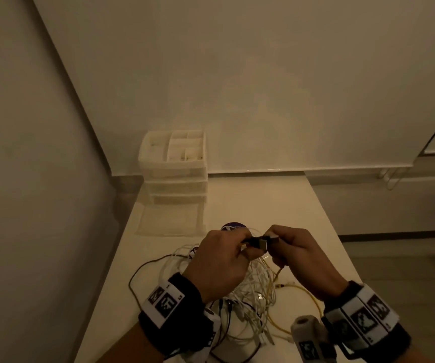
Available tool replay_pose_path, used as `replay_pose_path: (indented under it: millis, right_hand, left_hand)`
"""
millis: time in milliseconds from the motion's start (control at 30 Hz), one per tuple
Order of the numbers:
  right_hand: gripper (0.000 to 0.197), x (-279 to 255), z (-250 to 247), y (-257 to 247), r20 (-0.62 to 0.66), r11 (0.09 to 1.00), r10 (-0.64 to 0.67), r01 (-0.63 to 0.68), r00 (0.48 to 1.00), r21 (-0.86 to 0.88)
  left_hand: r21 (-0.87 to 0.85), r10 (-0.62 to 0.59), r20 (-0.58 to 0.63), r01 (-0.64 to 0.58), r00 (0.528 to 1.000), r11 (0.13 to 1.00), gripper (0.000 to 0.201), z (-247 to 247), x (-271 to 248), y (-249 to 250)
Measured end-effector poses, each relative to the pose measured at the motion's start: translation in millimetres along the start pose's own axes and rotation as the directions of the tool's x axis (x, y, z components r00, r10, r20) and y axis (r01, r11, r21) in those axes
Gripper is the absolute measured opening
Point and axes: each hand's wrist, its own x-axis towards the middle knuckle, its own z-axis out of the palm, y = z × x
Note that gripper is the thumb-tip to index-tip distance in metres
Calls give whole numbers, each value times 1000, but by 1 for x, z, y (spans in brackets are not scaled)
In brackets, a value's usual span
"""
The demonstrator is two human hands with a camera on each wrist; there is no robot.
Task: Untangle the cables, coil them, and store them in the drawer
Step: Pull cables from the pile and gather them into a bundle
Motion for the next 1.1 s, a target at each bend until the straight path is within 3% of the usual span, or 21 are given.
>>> replay_pose_path:
  millis: [67, 133, 233, 300, 367, 433, 500, 567, 600, 667, 733, 833, 1000, 1100]
  right_hand:
    - [36, -3, 1, 4, 21, 1000, -3, 3, 1000, 16]
    - [37, -7, 2, 14, -13, 999, 2, -2, 1000, 46]
    - [36, -15, 6, 43, -78, 999, 18, -15, 997, 37]
    - [34, -19, 10, 57, -128, 1000, 30, -29, 991, 10]
    - [35, -18, 14, 59, -183, 999, 22, -26, 983, -19]
    - [35, -11, 15, 51, -227, 999, 20, -26, 974, -25]
    - [35, -4, 15, 36, -216, 998, -6, -7, 976, -62]
    - [37, 0, 14, 18, -136, 995, -68, 56, 988, -84]
    - [37, 1, 14, 8, -89, 993, -98, 92, 991, -68]
    - [38, 1, 9, -7, -33, 993, -115, 115, 993, 10]
    - [35, 2, 3, -12, -5, 991, -114, 114, 993, 68]
    - [32, 2, 2, -3, 25, 985, -156, 154, 987, 79]
    - [28, 12, 15, 40, -81, 985, -144, 151, 986, 82]
    - [25, 23, 27, 60, -69, 993, -115, 115, 991, -3]
  left_hand:
    - [17, 0, -120, 2, 993, 1000, 9, -8, 3, 3]
    - [-24, -46, -321, 40, 946, 999, 16, -25, 11, 4]
    - [-145, -127, -617, 45, 776, 988, 17, -60, 23, 3]
    - [-157, -144, -685, 48, 714, 986, 10, -76, 28, 3]
    - [-76, -139, -692, 120, 709, 990, 5, -77, 26, 3]
    - [0, -104, -672, 140, 733, 990, 16, -64, 18, 7]
    - [10, -4, -525, 11, 851, 1000, 28, -44, 10, 15]
    - [19, 78, -273, -76, 959, 997, 35, -24, 4, 20]
    - [20, 86, -186, -84, 979, 996, 36, -16, 4, 19]
    - [47, 96, -144, -90, 985, 995, 27, -8, 8, 15]
    - [95, 111, -186, -95, 976, 991, 15, -9, 11, 11]
    - [142, 177, -287, -141, 942, 980, 13, -22, 20, 17]
    - [104, 109, -580, -59, 808, 993, 17, -54, 40, 28]
    - [32, 23, -723, 0, 690, 1000, 16, -70, 43, 23]
